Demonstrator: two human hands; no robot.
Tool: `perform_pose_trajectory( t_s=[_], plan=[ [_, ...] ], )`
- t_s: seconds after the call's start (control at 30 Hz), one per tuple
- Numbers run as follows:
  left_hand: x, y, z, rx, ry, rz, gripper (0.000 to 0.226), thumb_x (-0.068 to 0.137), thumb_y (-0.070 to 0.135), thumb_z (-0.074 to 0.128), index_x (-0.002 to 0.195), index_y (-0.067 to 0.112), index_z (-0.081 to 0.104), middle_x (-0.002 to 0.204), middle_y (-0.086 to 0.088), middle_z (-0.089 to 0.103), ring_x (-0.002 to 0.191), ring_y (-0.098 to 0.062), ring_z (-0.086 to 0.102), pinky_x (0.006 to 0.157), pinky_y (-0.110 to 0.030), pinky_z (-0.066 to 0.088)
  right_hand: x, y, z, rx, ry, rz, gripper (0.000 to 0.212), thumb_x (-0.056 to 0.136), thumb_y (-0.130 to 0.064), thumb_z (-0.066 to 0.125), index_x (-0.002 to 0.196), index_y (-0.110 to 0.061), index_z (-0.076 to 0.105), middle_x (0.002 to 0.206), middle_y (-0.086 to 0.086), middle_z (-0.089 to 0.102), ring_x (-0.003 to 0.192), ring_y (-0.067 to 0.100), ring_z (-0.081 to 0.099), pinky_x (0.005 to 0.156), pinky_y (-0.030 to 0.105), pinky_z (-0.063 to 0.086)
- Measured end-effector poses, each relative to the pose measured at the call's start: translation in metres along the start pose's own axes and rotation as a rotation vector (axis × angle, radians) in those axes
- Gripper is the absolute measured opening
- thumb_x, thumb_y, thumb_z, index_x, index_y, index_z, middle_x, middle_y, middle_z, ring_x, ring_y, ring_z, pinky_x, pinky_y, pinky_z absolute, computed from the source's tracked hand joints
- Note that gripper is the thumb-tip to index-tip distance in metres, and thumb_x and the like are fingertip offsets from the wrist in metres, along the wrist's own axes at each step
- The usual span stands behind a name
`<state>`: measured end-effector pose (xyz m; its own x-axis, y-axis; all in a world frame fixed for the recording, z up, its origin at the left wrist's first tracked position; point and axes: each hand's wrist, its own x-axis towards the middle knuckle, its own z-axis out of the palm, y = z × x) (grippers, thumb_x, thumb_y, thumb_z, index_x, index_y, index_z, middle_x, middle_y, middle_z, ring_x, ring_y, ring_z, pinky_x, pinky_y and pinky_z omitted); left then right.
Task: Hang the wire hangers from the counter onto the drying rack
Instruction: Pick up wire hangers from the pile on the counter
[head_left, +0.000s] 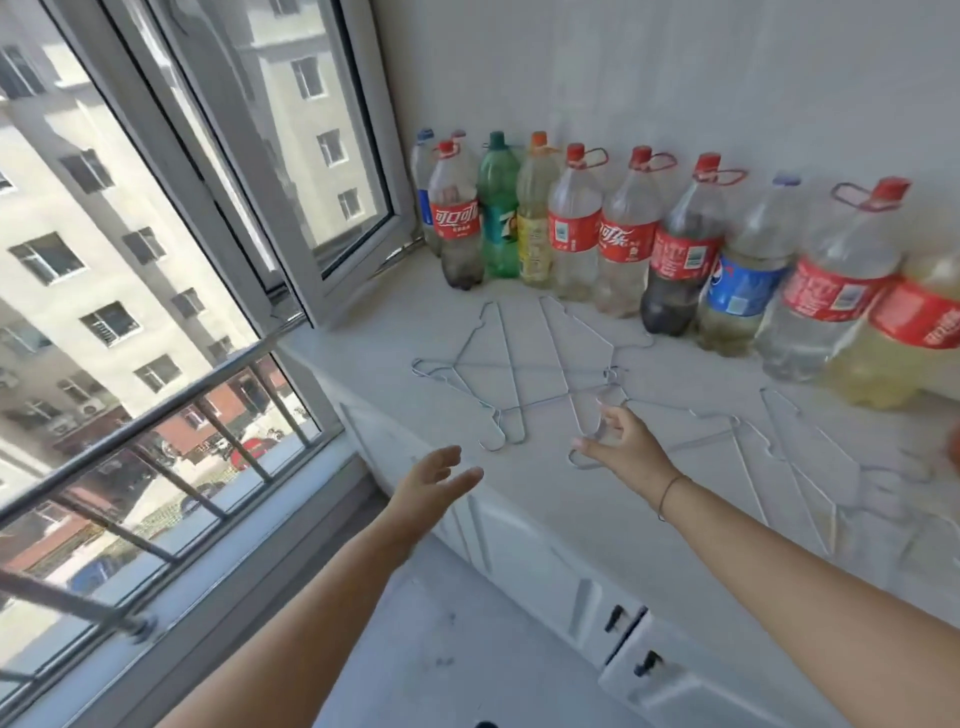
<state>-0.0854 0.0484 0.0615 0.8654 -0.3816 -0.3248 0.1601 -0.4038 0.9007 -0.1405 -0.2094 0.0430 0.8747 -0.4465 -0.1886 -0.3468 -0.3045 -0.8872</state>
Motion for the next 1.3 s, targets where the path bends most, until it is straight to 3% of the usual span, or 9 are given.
perform_pose_trajectory(
  t_s=[0.1,0.27,0.47,0.7,1.0,1.2,1.3],
  plan=[
    [0.041,-0.004,-0.004,0.092,-0.043,-0.004,0.052,0.085,0.033,0.066,0.132,0.018,0.049,0.129,0.004,0.054,0.125,-0.012,0.046,0.101,-0.026,0.035,0.013,0.010,0.008,0.053,0.009,0.068,0.059,0.079,-0.020,0.072,0.129,-0.006,0.044,0.125,0.007,0.048,0.106,0.015,0.051,0.081,0.012,0.037],
    [0.124,-0.003,-0.015,0.316,-0.129,0.012,0.049,0.083,0.037,0.068,0.126,0.019,0.054,0.116,0.006,0.058,0.122,-0.014,0.050,0.090,-0.024,0.041,0.036,0.034,0.015,0.109,0.079,0.175,0.041,0.077,-0.018,0.073,0.112,-0.018,0.051,0.114,0.002,0.049,0.122,0.018,0.046,0.090,0.025,0.035],
    [0.206,0.001,-0.017,0.615,-0.260,0.110,0.052,0.082,0.038,0.068,0.128,0.017,0.054,0.128,0.003,0.058,0.120,-0.014,0.051,0.096,-0.020,0.034,0.066,0.042,0.015,0.149,0.195,0.306,0.052,0.078,-0.016,0.073,0.123,-0.007,0.049,0.115,0.004,0.049,0.122,0.021,0.047,0.094,0.026,0.036],
    [0.270,-0.004,-0.016,1.022,-0.448,0.314,0.055,0.083,0.046,0.063,0.131,0.023,0.052,0.135,0.003,0.052,0.128,-0.018,0.043,0.105,-0.030,0.031,0.094,0.047,0.028,0.247,0.338,0.402,0.053,0.076,-0.017,0.075,0.122,-0.009,0.050,0.118,0.004,0.050,0.122,0.020,0.047,0.100,0.031,0.037],
    [0.308,-0.003,-0.019,1.029,-0.551,0.375,0.020,0.079,0.038,0.070,0.097,0.031,0.070,0.108,0.006,0.062,0.107,-0.016,0.055,0.095,-0.035,0.041,0.095,0.053,0.034,0.292,0.431,0.461,0.054,0.077,-0.017,0.074,0.124,-0.008,0.050,0.129,0.013,0.051,0.121,0.022,0.050,0.104,0.034,0.039],
    [0.309,-0.003,-0.016,1.012,-0.461,0.414,0.007,0.080,0.026,0.068,0.083,0.030,0.073,0.083,0.013,0.060,0.093,-0.015,0.059,0.084,-0.031,0.044,0.096,0.048,0.035,0.309,0.462,0.460,0.051,0.078,-0.015,0.073,0.123,-0.007,0.051,0.129,0.017,0.051,0.119,0.024,0.051,0.103,0.034,0.039],
    [0.309,-0.005,-0.017,0.993,-0.441,0.414,0.007,0.081,0.023,0.068,0.082,0.028,0.073,0.082,0.012,0.062,0.091,-0.013,0.059,0.079,-0.026,0.043,0.097,0.042,0.034,0.310,0.461,0.451,0.051,0.079,-0.015,0.071,0.125,-0.007,0.050,0.129,0.016,0.051,0.116,0.023,0.052,0.101,0.031,0.039]
  ],
)
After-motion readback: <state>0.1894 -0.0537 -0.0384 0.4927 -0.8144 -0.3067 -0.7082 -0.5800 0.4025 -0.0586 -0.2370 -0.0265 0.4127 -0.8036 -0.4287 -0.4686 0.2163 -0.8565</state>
